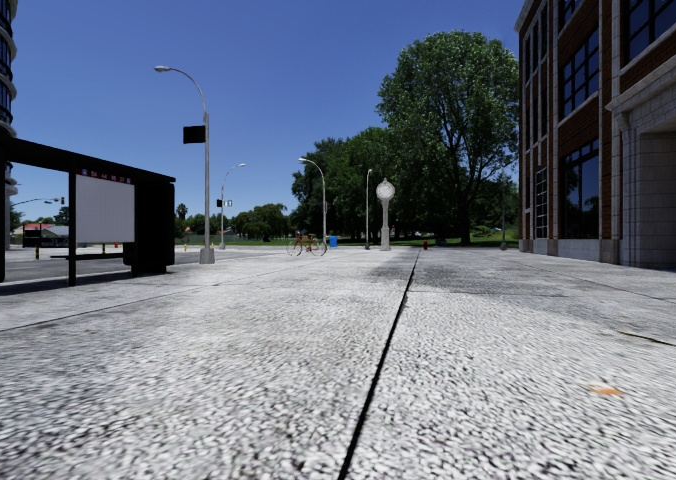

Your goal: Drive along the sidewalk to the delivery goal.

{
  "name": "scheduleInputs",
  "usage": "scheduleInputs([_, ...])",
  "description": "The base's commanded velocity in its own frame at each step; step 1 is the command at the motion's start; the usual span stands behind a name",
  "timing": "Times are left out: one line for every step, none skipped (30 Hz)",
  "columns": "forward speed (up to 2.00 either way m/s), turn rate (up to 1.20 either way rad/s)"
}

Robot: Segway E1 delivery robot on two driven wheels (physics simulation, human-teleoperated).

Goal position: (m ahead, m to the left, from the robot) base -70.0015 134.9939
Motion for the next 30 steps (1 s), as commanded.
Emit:
scheduleInputs([0.0,0.0])
scheduleInputs([0.0,0.0])
scheduleInputs([0.0,0.0])
scheduleInputs([0.0,0.0])
scheduleInputs([0.0,0.0])
scheduleInputs([0.0,0.0])
scheduleInputs([0.0,0.0])
scheduleInputs([0.0,0.0])
scheduleInputs([0.0,0.0])
scheduleInputs([0.0,0.0])
scheduleInputs([0.0,0.0])
scheduleInputs([0.0,0.0])
scheduleInputs([0.0,0.0])
scheduleInputs([0.0,0.0])
scheduleInputs([0.0,0.0])
scheduleInputs([0.0,0.0])
scheduleInputs([0.0,0.0])
scheduleInputs([0.0,0.0])
scheduleInputs([0.0,0.0])
scheduleInputs([0.0,0.0])
scheduleInputs([0.0,0.0])
scheduleInputs([0.0,0.0])
scheduleInputs([0.0,0.0])
scheduleInputs([0.0,0.0])
scheduleInputs([0.0,0.0])
scheduleInputs([0.0,0.0])
scheduleInputs([0.0,0.0])
scheduleInputs([0.0,0.0])
scheduleInputs([0.0,0.0])
scheduleInputs([0.0,0.0])
